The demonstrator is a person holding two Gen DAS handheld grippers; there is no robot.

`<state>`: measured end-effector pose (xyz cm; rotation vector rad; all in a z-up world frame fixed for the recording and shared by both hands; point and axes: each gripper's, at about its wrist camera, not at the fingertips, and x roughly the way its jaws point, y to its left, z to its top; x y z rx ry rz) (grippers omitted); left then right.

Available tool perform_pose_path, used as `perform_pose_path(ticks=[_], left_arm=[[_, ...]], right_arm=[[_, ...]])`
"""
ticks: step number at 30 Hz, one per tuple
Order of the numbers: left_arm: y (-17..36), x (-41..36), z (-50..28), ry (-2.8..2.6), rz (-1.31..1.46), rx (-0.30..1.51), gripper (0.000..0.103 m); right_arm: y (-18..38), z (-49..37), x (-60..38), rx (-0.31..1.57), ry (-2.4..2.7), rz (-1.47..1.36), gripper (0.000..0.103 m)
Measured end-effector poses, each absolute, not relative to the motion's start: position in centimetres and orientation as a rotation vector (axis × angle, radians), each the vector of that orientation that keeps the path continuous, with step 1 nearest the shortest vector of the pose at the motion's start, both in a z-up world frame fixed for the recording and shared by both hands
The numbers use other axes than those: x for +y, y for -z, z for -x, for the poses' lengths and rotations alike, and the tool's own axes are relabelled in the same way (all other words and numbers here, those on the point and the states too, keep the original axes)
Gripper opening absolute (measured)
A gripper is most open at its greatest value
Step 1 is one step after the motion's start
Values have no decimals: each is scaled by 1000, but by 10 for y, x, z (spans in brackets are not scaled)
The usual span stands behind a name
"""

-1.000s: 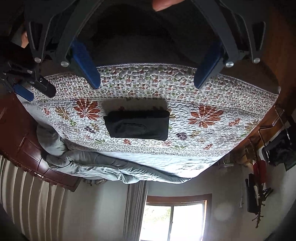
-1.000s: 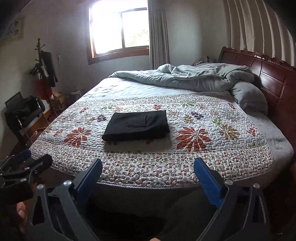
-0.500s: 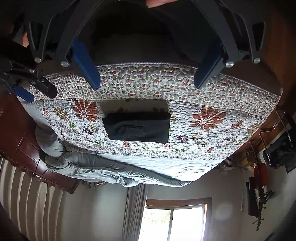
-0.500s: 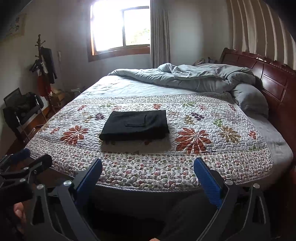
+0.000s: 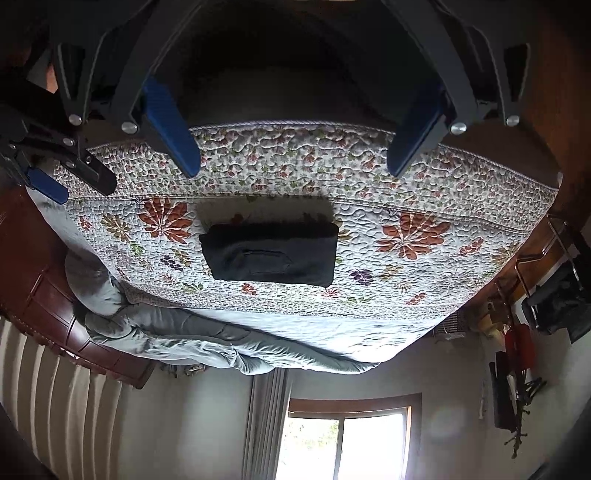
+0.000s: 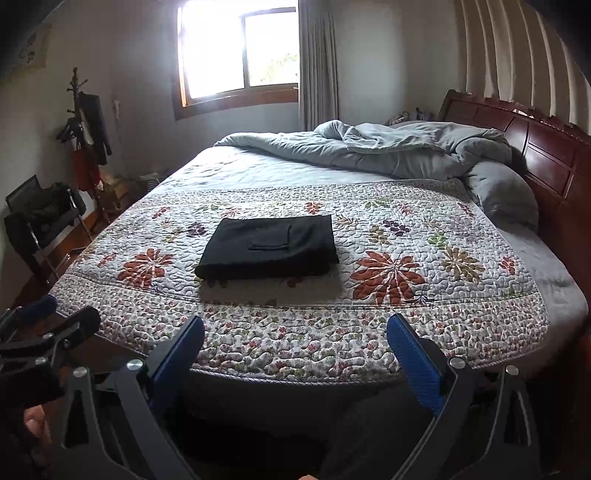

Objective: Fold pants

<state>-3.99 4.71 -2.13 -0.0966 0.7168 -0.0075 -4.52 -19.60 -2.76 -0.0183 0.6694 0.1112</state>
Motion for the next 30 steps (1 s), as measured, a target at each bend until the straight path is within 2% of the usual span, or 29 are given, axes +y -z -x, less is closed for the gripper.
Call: perform_pose_path(ticks=[30], left_arm=[[16, 58, 29, -62, 86, 693, 100]], right_arm=[[32, 30, -189, 692, -112, 30, 99]])
